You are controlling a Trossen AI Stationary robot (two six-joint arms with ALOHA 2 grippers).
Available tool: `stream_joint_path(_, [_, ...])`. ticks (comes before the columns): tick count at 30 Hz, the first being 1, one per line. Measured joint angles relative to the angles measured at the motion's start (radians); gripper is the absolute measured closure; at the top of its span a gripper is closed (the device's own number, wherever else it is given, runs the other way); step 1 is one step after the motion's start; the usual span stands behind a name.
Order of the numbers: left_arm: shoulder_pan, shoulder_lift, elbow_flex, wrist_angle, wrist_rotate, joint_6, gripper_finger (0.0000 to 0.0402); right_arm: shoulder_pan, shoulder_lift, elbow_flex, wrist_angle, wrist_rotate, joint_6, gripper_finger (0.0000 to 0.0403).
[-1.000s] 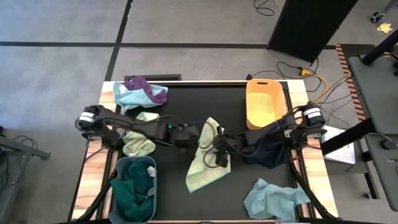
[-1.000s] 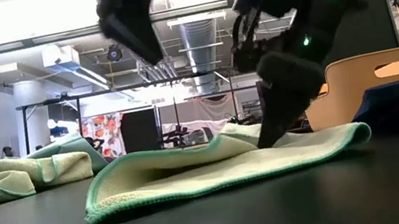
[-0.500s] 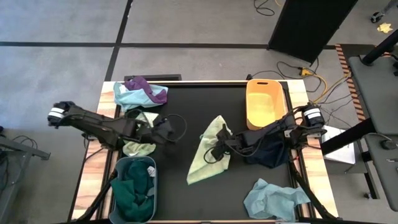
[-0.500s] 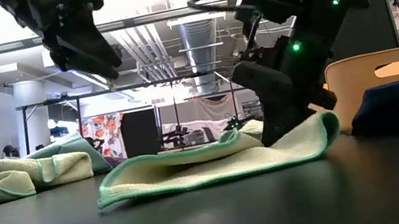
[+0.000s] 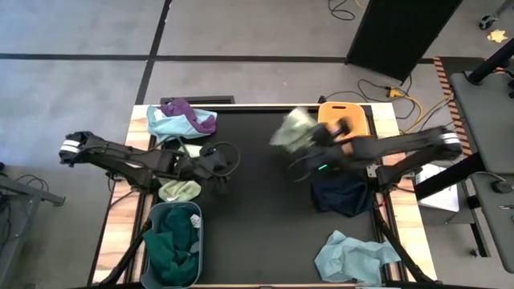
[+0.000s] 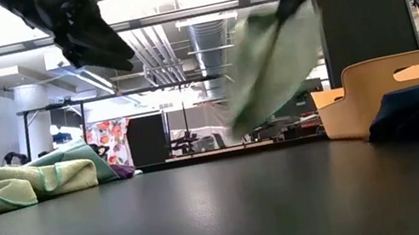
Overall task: Sort microfiber towel by color & place in baskets
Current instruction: Put the right light green microfiber towel into the yellow bin
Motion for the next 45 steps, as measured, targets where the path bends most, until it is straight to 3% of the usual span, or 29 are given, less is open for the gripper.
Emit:
stream_joint_path(2, [0.025,0.007,0.018,-0.021,0.000,0.000,0.0170,-0.009,-0.089,0.037,-0.088,0.053,-0.108,0.0385])
stream_joint_path(5, [0.061,0.004,0.040,-0.017,0.000,0.001,0.0170,-0.030,-0.196,0.037,-0.202,0.047,-0.193,0.0385])
stream_joint_path(11, [0.142,0.003,0.096,0.006,0.000,0.010,0.0170,-0.080,-0.339,-0.061,-0.360,0.014,-0.080,0.0385])
stream_joint_path(15, [0.193,0.007,0.119,0.007,0.000,0.017,0.0170,-0.095,-0.368,-0.179,-0.350,-0.102,-0.001,0.0385])
stream_joint_path(21, [0.207,-0.004,0.120,-0.006,-0.001,0.013,0.0170,-0.230,-0.336,-0.330,-0.406,-0.432,0.205,0.0385])
stream_joint_path(29, [0.213,0.021,0.119,-0.004,-0.053,0.016,0.0170,-0.546,-0.292,-0.422,-0.251,-0.851,0.234,0.0385])
stream_joint_path(36, [0.213,0.041,0.118,-0.013,-0.087,0.017,0.0170,-0.791,-0.170,-0.423,-0.196,-1.001,0.166,0.0385])
stream_joint_path(40, [0.213,0.040,0.118,-0.023,-0.088,0.017,0.0170,-0.831,-0.081,-0.422,-0.165,-1.066,0.125,0.0379])
stream_joint_path(45, [0.212,0.040,0.118,-0.029,-0.089,0.017,0.0170,-0.832,0.023,-0.421,-0.140,-1.040,0.128,0.0344])
